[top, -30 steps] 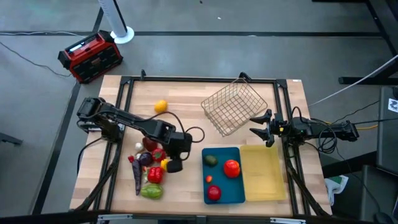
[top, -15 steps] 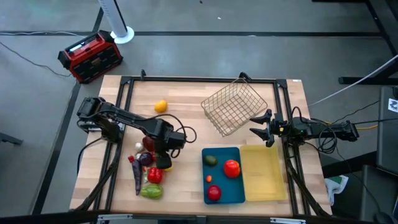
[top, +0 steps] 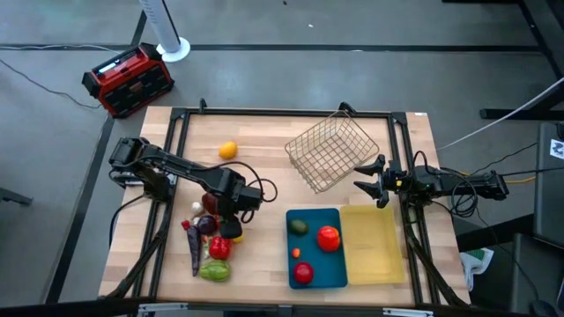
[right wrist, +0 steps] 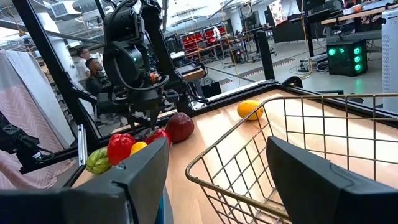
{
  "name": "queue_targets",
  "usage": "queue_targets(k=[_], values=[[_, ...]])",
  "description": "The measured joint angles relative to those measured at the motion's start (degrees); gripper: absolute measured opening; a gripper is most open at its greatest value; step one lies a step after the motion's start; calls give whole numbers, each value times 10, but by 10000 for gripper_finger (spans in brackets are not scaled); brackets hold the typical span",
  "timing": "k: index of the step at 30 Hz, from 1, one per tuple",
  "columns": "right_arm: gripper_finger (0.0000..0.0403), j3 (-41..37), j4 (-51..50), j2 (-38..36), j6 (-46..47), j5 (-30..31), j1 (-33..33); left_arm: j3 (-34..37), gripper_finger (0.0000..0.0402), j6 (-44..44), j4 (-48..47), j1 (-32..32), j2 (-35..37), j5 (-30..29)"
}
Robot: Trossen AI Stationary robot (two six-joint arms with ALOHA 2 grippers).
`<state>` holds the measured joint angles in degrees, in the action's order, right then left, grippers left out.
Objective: Sort produce into baskets
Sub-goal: Put the red bell pepper into the brown wire basket
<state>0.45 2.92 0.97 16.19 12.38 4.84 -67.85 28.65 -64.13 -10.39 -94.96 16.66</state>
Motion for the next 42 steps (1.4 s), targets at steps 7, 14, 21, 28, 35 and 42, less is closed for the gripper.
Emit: queue_targets(k=[7, 14, 21, 28, 35, 42], values=[[269, 0, 0, 0, 0, 0, 0, 0, 210, -16, -25, 0, 0, 0], [269, 0, 0, 0, 0, 0, 0, 0, 210, -1, -41, 0, 0, -13], [269, 0, 0, 0, 0, 0, 0, 0, 210, -21, -39, 0, 0, -18], [269, 0, 0, 0, 0, 0, 0, 0, 210, -47, -37, -1, 0, -32], [269, 0, 0, 0, 0, 0, 0, 0, 210, -93, -7, -1, 0, -32], [269, 0, 0, 0, 0, 0, 0, 0, 210, -112, 49, -1, 0, -30]])
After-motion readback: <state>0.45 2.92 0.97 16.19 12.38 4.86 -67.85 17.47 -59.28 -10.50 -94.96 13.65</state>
